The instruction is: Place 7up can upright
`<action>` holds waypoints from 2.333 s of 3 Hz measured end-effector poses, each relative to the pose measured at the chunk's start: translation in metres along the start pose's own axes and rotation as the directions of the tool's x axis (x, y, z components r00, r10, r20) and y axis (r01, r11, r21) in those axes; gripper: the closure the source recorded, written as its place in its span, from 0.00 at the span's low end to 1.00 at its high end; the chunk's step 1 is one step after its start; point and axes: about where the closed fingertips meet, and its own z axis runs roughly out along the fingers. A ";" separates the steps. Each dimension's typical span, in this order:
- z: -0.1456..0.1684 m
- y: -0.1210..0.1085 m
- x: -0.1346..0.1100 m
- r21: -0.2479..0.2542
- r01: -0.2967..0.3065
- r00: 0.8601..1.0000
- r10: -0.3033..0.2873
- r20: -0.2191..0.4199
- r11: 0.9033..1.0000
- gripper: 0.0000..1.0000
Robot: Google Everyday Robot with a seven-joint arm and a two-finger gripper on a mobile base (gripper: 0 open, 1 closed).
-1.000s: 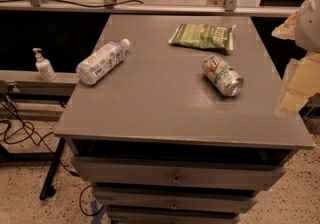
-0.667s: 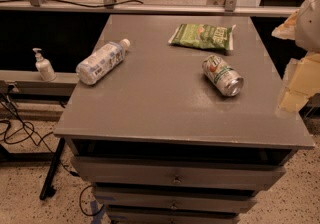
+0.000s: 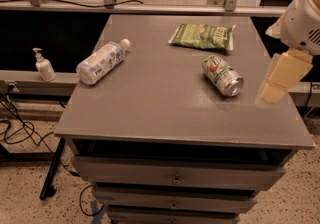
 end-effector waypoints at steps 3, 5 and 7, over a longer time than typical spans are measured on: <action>0.082 -0.072 0.001 -0.121 -0.531 0.836 0.542 0.085 0.838 0.00; 0.114 -0.091 -0.039 -0.098 -0.637 0.762 0.644 0.074 0.765 0.00; 0.144 -0.101 -0.063 -0.020 -0.665 0.746 0.666 0.014 0.746 0.00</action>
Offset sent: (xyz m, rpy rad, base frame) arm 0.1048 -0.0342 -0.0647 0.3601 0.1472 -0.5888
